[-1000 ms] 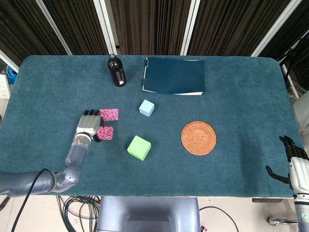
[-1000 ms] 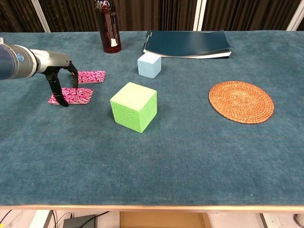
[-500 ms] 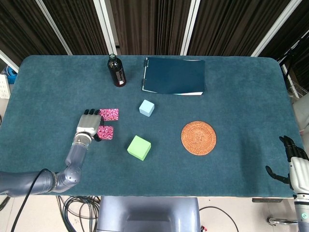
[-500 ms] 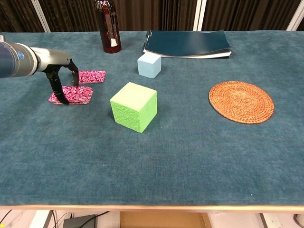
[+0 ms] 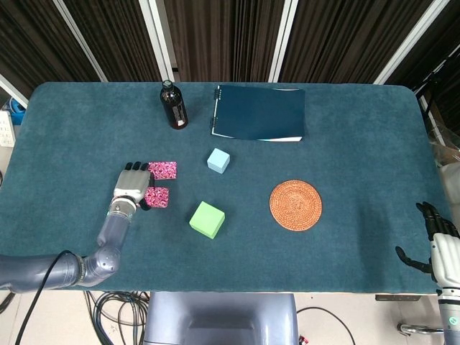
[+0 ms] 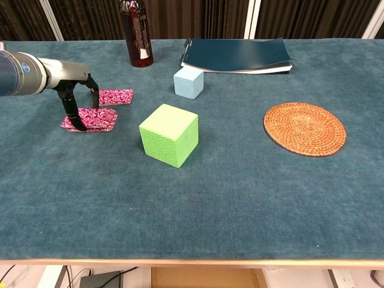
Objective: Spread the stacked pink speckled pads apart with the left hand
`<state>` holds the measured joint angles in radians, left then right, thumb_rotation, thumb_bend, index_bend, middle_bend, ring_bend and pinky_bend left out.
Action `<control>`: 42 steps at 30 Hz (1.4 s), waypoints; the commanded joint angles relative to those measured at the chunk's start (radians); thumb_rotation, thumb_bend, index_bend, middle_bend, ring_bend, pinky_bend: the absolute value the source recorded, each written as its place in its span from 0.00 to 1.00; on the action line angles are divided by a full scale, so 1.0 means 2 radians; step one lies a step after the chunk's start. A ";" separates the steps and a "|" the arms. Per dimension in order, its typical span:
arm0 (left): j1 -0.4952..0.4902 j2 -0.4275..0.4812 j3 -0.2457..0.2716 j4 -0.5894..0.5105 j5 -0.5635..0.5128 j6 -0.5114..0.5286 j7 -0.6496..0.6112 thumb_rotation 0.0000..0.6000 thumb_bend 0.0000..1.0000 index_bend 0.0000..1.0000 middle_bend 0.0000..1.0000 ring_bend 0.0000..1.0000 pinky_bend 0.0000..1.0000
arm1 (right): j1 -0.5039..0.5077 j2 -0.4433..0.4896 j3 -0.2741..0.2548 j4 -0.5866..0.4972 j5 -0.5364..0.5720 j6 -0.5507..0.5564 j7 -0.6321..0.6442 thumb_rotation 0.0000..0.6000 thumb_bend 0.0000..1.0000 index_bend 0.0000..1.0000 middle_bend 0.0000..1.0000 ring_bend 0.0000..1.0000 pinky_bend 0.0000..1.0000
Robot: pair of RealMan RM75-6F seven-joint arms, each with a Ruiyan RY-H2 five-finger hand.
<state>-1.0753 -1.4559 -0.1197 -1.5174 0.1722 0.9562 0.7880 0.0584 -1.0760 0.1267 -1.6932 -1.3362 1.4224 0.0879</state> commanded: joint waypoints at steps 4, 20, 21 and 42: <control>0.003 0.010 -0.001 -0.004 0.005 0.004 -0.002 1.00 0.21 0.52 0.17 0.04 0.00 | 0.000 0.000 0.000 0.000 0.000 0.000 0.000 1.00 0.25 0.08 0.05 0.13 0.15; 0.036 0.041 0.011 0.061 0.070 -0.062 -0.053 1.00 0.21 0.53 0.17 0.04 0.00 | 0.000 0.000 0.000 -0.003 0.003 -0.002 -0.001 1.00 0.25 0.08 0.05 0.13 0.15; 0.040 0.040 0.012 0.070 0.078 -0.070 -0.061 1.00 0.21 0.53 0.17 0.04 0.00 | 0.000 0.001 0.000 -0.003 0.003 -0.002 -0.001 1.00 0.25 0.08 0.05 0.13 0.15; 0.049 -0.001 0.013 0.198 0.145 -0.170 -0.142 1.00 0.21 0.53 0.17 0.04 0.00 | 0.000 0.001 0.000 -0.005 0.008 -0.004 -0.003 1.00 0.25 0.08 0.05 0.13 0.15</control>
<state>-0.9752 -1.4549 -0.0941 -1.1241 0.4610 0.6184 0.5069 0.0580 -1.0735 0.1276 -1.7040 -1.3208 1.4142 0.0815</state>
